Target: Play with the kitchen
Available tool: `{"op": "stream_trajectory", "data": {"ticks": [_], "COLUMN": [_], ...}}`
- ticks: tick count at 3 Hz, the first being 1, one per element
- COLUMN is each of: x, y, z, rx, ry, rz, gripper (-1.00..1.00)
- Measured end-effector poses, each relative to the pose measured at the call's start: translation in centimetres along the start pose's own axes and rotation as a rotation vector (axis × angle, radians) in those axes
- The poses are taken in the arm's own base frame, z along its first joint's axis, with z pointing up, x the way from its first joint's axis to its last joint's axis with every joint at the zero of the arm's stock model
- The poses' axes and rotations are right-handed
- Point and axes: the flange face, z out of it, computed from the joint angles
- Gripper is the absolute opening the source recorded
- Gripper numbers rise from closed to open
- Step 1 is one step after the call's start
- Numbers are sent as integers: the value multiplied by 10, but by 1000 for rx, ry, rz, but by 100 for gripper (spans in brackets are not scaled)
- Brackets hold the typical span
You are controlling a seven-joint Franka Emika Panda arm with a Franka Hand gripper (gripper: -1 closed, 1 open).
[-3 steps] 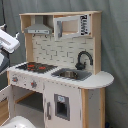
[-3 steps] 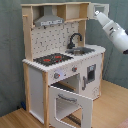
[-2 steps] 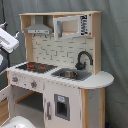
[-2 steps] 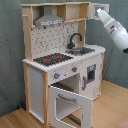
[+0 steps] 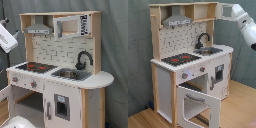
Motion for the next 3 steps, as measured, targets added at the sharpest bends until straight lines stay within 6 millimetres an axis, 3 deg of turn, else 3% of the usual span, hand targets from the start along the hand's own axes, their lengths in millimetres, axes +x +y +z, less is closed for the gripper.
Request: {"op": "stream_trajectory", "data": {"ticks": [3], "x": [-60], "y": [35], "z": [9], "rx": [69], "ry": [-283], "rz": [112], "gripper": [100]}}
